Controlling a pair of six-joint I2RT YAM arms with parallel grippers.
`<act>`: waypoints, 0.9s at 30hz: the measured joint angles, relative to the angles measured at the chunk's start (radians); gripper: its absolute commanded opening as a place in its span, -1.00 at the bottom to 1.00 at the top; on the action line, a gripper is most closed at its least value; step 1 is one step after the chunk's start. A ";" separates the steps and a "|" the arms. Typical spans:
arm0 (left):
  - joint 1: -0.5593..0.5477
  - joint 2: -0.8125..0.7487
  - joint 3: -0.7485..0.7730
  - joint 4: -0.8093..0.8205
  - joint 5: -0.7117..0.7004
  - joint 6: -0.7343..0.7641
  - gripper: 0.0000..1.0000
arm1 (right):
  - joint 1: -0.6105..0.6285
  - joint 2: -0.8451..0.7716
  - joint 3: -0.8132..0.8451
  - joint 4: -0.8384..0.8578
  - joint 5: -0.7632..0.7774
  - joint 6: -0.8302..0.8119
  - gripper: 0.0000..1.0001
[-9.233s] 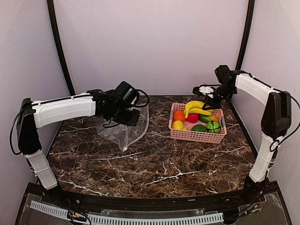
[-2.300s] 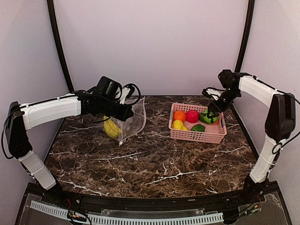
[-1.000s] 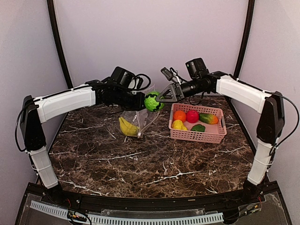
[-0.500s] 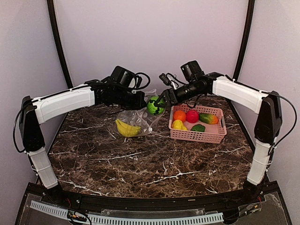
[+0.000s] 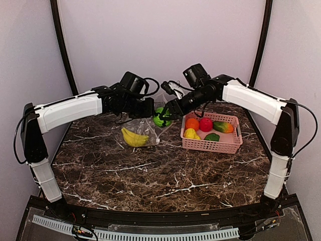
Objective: Place the food in the zip-top bag and seal the zipper
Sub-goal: Place the fake fruit in the zipper food storage bag.
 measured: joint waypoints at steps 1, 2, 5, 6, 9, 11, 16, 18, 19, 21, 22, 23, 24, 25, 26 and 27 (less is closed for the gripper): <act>-0.002 0.000 -0.001 0.000 0.000 -0.002 -0.99 | 0.000 -0.013 -0.002 0.001 0.011 -0.006 0.39; -0.003 0.000 -0.004 0.003 0.001 -0.004 -0.99 | 0.000 -0.030 -0.010 0.009 0.024 -0.010 0.38; -0.011 -0.005 -0.019 0.014 0.002 -0.012 -0.99 | 0.000 -0.108 -0.048 0.031 0.061 -0.019 0.39; -0.013 -0.006 -0.024 0.016 0.002 -0.014 -0.99 | 0.000 -0.122 -0.051 0.034 0.070 -0.021 0.38; -0.013 -0.007 -0.032 0.025 0.009 -0.019 -0.99 | 0.000 -0.133 -0.038 0.049 0.079 -0.027 0.34; -0.013 -0.007 -0.034 0.031 0.010 -0.019 -0.99 | 0.000 -0.102 -0.014 0.049 0.059 -0.029 0.41; -0.006 -0.010 -0.042 0.033 0.002 -0.020 -0.99 | 0.002 -0.026 -0.005 0.040 0.023 -0.037 0.97; -0.006 -0.010 -0.044 0.040 0.003 -0.020 -0.99 | 0.006 -0.015 -0.006 0.035 0.019 -0.047 0.97; -0.008 -0.010 -0.044 0.044 0.005 -0.020 -0.99 | 0.009 -0.014 -0.007 0.032 0.019 -0.053 0.97; -0.012 -0.013 -0.044 0.046 0.005 -0.019 -0.99 | 0.014 -0.018 -0.008 0.032 0.020 -0.066 0.97; -0.013 -0.014 -0.044 0.046 0.005 -0.020 -0.99 | 0.016 -0.021 -0.008 0.033 0.021 -0.069 0.97; -0.013 -0.015 -0.044 0.048 0.005 -0.020 -0.99 | 0.016 -0.026 -0.008 0.032 0.023 -0.073 0.97; -0.013 -0.015 -0.044 0.049 0.006 -0.019 -0.99 | 0.016 -0.031 -0.008 0.032 0.026 -0.077 0.93; -0.013 -0.015 -0.044 0.051 0.006 -0.020 -0.99 | 0.016 -0.039 -0.009 0.032 0.032 -0.080 0.90; -0.013 -0.015 -0.044 0.052 0.006 -0.020 -0.99 | 0.016 -0.050 -0.011 0.035 0.045 -0.086 0.85; -0.013 -0.015 -0.044 0.052 0.008 -0.019 -0.99 | 0.016 -0.066 -0.020 0.040 0.061 -0.089 0.81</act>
